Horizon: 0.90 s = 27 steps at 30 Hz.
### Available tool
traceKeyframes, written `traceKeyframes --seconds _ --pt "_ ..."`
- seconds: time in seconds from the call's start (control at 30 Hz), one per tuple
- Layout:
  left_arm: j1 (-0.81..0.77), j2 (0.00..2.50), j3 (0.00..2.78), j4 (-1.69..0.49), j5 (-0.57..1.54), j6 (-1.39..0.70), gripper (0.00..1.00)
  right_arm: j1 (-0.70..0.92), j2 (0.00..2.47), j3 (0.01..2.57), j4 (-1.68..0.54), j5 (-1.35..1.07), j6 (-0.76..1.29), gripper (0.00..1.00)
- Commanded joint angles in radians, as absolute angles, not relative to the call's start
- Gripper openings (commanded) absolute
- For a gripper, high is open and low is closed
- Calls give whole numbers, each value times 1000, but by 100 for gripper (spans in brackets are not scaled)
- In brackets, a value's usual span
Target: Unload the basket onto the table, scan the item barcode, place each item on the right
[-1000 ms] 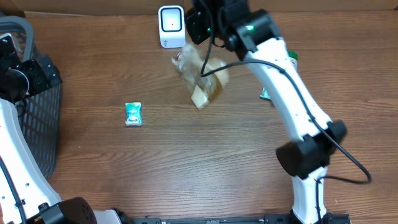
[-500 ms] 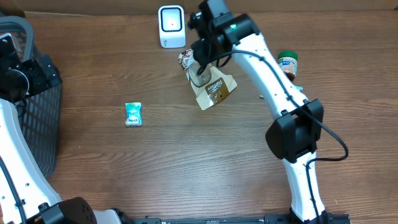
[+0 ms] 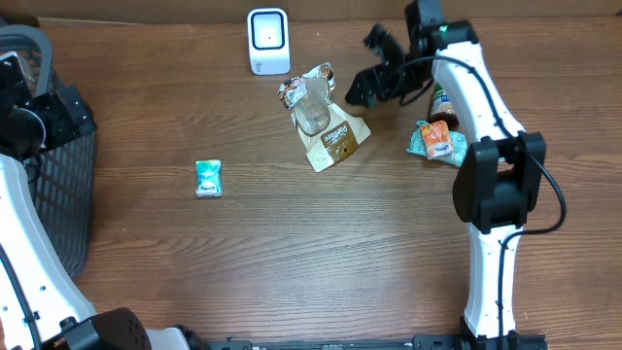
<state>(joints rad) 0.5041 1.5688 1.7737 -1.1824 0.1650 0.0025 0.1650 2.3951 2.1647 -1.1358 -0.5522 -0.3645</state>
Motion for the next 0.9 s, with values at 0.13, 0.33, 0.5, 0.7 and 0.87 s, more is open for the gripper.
traceKeyframes --seconds 0.13,0.33,0.5,0.7,0.87 --pt "504 1563 1792 -1182 176 -7 100 195 2408 2043 -997 -641 -435 86" --pt "504 1563 1792 -1182 176 -7 100 195 2433 1995 -945 -693 -416 86" --pt "504 1563 1792 -1182 176 -7 100 199 2489 1994 -943 -745 -416 82" --pt "504 1563 1792 -1182 176 -7 100 205 2517 1994 -955 -769 -376 57" --pt "504 1563 1792 -1182 176 -7 100 203 2516 1995 -967 -769 -304 33"
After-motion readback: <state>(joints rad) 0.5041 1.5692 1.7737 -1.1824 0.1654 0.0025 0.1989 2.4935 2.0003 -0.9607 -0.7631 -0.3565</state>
